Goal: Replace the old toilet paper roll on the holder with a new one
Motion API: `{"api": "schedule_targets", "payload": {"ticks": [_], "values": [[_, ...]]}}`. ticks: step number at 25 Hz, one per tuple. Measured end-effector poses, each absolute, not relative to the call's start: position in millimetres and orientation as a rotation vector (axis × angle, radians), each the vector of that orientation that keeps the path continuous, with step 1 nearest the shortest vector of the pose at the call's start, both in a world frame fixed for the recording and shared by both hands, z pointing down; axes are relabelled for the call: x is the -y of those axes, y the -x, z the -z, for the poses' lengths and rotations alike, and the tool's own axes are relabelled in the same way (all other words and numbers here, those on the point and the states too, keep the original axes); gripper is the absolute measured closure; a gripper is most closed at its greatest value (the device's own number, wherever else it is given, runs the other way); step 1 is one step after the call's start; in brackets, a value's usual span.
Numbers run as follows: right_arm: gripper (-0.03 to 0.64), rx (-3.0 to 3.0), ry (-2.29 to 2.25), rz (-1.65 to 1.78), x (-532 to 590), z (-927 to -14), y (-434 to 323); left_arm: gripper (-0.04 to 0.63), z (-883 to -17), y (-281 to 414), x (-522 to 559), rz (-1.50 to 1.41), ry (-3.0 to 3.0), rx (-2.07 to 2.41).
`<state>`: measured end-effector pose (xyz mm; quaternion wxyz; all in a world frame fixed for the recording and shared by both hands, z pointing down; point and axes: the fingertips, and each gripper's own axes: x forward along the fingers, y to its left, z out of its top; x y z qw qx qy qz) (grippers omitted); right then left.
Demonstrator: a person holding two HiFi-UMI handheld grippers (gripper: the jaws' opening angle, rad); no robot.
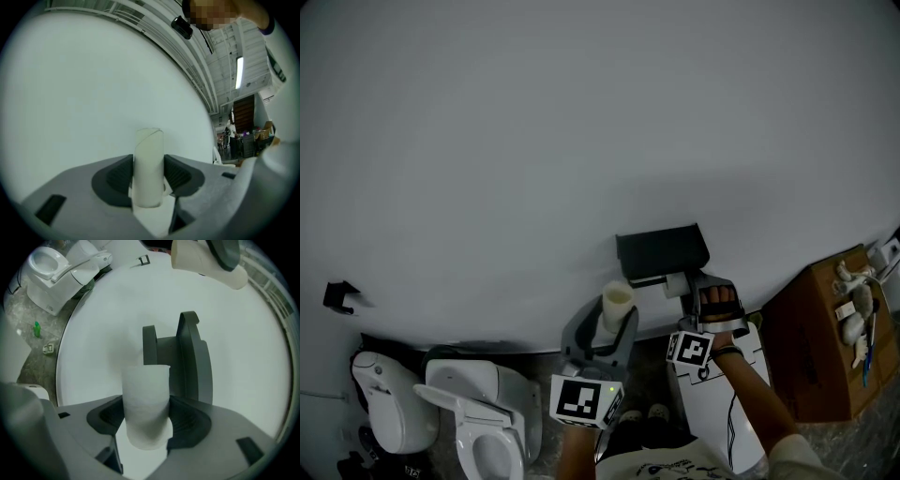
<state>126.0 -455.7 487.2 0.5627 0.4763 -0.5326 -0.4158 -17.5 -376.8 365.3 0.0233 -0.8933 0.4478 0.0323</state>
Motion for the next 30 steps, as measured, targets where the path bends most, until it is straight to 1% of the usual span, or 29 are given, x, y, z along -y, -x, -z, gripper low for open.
{"api": "schedule_targets", "payload": {"ticks": [9,15,19,25,30], "values": [[0.325,1.295,-1.096,1.047,455.3,-485.6,-80.8,0.393,-365.9,51.1,367.7,-0.092,2.717,-1.491],[0.324,1.327,-1.067,1.036,454.2,-488.1,-64.4,0.393,-365.2,63.0,364.0,-0.094,2.702,-1.521],[0.308,1.361,-1.065,1.014,448.1,-485.0,-59.3,0.393,-365.2,63.9,364.3,-0.100,2.704,-1.524],[0.298,1.466,-1.120,0.916,425.7,-478.2,-62.4,0.393,-365.5,60.6,368.7,-0.128,2.716,-1.527],[0.298,1.721,-1.280,0.687,406.5,-463.4,-72.5,0.393,-362.2,57.3,375.9,-0.156,2.729,-1.538]]}}
